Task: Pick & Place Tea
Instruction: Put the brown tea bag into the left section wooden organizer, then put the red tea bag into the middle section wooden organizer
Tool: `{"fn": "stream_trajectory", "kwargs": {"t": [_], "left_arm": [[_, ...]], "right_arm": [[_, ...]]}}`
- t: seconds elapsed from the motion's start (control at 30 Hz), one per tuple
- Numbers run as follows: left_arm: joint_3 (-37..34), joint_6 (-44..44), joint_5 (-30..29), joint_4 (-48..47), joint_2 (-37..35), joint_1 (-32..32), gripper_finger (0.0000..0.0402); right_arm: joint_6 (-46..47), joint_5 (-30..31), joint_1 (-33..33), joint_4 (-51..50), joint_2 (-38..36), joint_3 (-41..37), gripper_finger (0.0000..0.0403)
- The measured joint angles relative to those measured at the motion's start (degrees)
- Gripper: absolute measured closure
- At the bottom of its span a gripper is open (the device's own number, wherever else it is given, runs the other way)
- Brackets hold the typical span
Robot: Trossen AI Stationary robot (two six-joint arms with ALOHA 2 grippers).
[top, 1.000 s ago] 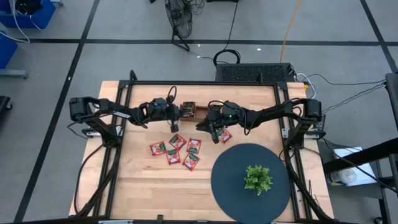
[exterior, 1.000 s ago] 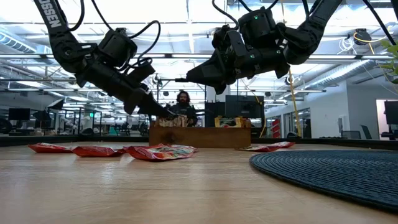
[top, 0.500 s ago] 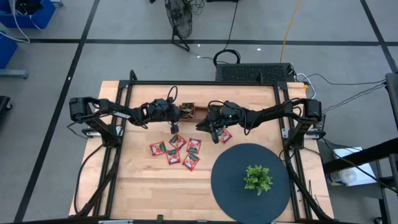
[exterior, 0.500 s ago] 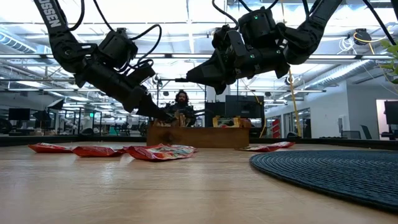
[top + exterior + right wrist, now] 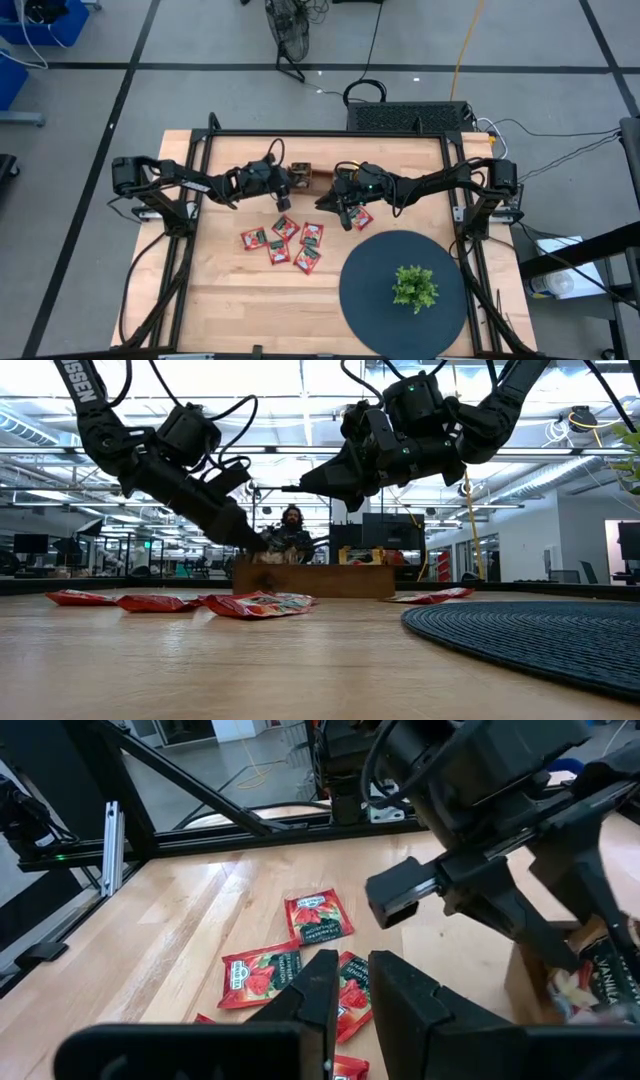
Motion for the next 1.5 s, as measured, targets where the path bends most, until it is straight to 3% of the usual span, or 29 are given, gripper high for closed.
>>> {"fn": "stream_trajectory", "kwargs": {"t": [0.43, 0.7, 0.83, 0.93, 1.0, 1.2, 1.33, 1.5], "left_arm": [[0.0, 1.4, -0.8, 4.6, -0.6, -4.1, 0.0219], [-0.1, -2.0, -1.9, 4.2, -10.9, -8.4, 0.0222], [0.0, -6.2, -2.2, 3.8, -16.8, -9.2, 0.0223], [0.0, -7.2, -1.0, 3.0, -19.5, -9.5, 0.0219], [0.0, -7.2, -0.4, 3.5, -20.3, -9.8, 0.0218], [0.0, -7.3, -0.3, 5.0, -20.5, -9.9, 0.0227], [0.0, -7.3, -0.3, 4.0, -20.4, -9.9, 0.0235], [0.0, -7.3, -0.3, 4.2, -20.4, -9.9, 0.0242]], "right_arm": [[0.5, -0.1, 0.0, 0.2, -0.4, -2.4, 0.0353], [-0.9, 0.6, -0.6, -2.7, -8.3, -8.6, 0.0353], [-10.4, 15.1, -0.8, -23.4, -15.1, -7.8, 0.0341], [-14.4, 28.9, -0.8, -40.1, -17.4, -5.0, 0.0305], [-14.8, 33.6, -2.7, -49.8, -18.0, -2.7, 0.0275], [-8.4, 25.5, -15.8, -69.9, -14.9, 4.0, 0.0202], [-13.6, 22.5, -20.1, -72.7, -11.3, 5.2, 0.0179], [-18.9, 22.0, -20.6, -71.8, -6.1, 5.1, 0.0176]]}}
